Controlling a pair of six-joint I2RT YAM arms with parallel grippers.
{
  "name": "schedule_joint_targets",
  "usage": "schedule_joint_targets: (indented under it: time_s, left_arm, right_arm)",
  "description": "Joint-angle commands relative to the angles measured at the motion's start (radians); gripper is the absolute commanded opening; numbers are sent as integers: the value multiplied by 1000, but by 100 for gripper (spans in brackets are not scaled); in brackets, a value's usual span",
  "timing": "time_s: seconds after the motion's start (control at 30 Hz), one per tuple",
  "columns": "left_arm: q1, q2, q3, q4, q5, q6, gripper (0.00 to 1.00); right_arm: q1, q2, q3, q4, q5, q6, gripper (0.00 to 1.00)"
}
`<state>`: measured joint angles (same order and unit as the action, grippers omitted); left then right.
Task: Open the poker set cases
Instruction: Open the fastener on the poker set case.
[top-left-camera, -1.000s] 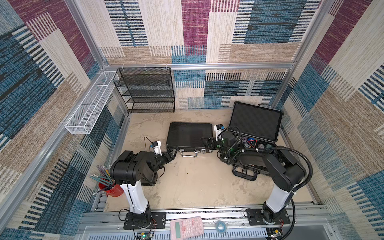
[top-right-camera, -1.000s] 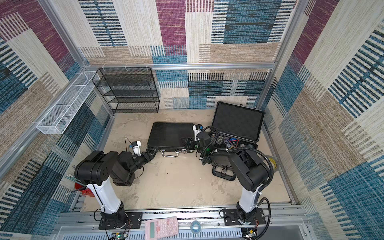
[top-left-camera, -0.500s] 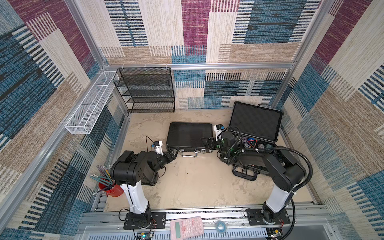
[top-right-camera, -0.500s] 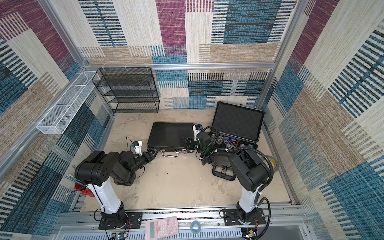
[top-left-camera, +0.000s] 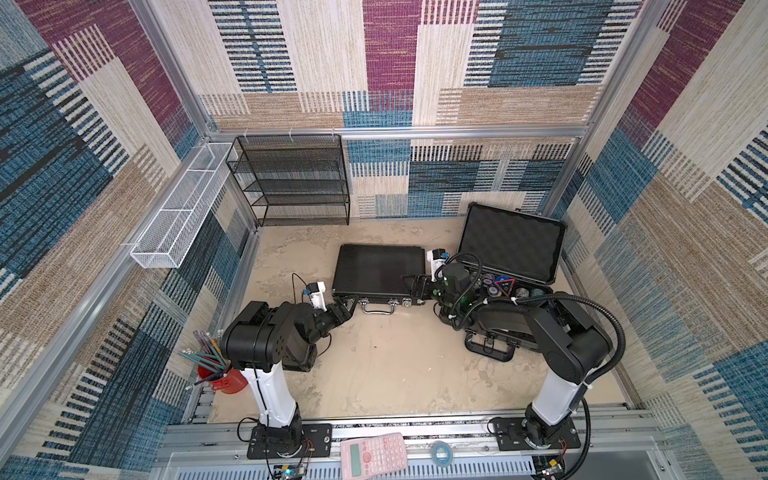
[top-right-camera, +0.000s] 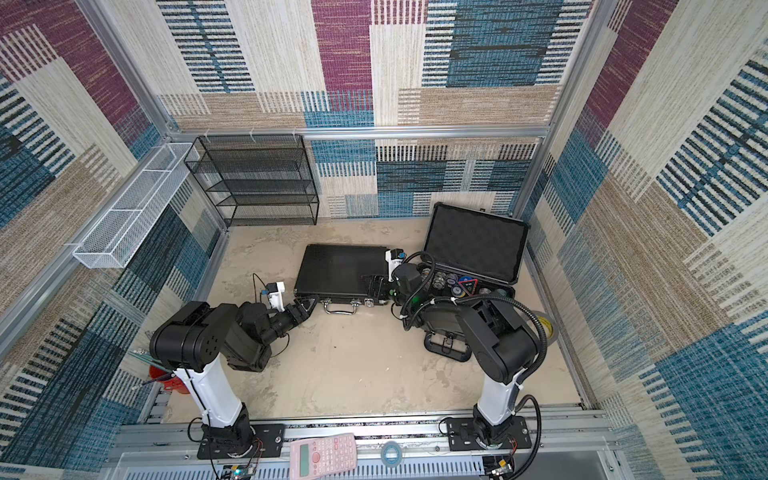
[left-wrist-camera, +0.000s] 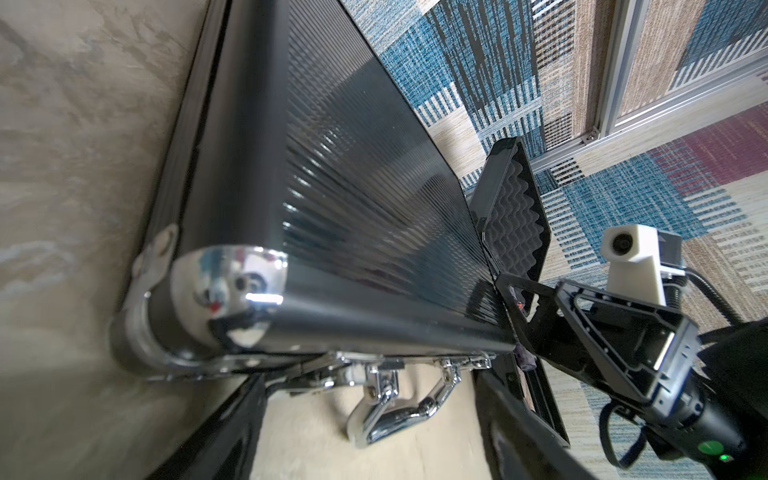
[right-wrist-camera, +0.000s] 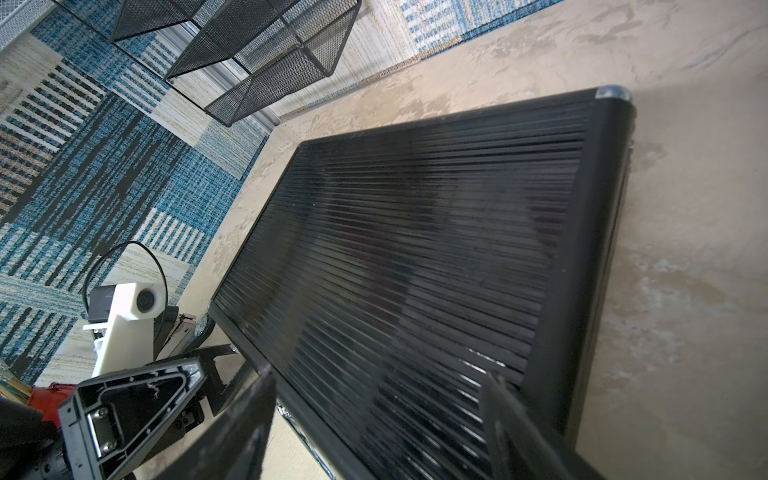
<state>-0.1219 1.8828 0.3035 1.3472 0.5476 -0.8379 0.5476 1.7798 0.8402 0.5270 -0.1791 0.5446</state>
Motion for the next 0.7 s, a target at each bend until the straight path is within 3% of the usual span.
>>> schedule_joint_targets:
  time_s: [0.0, 0.4, 0.67]
  left_arm:
    - [-4, 15, -22, -247, 87, -44, 80]
    - [-4, 29, -54, -139, 107, -112, 79]
    - [-2, -28, -68, -261, 21, -77, 80]
  right_arm:
    - [-1, 10, -6, -133, 18, 6, 79]
    - [0, 15, -7, -138, 23, 6, 79]
    - [0, 10, -6, -151, 35, -1, 80]
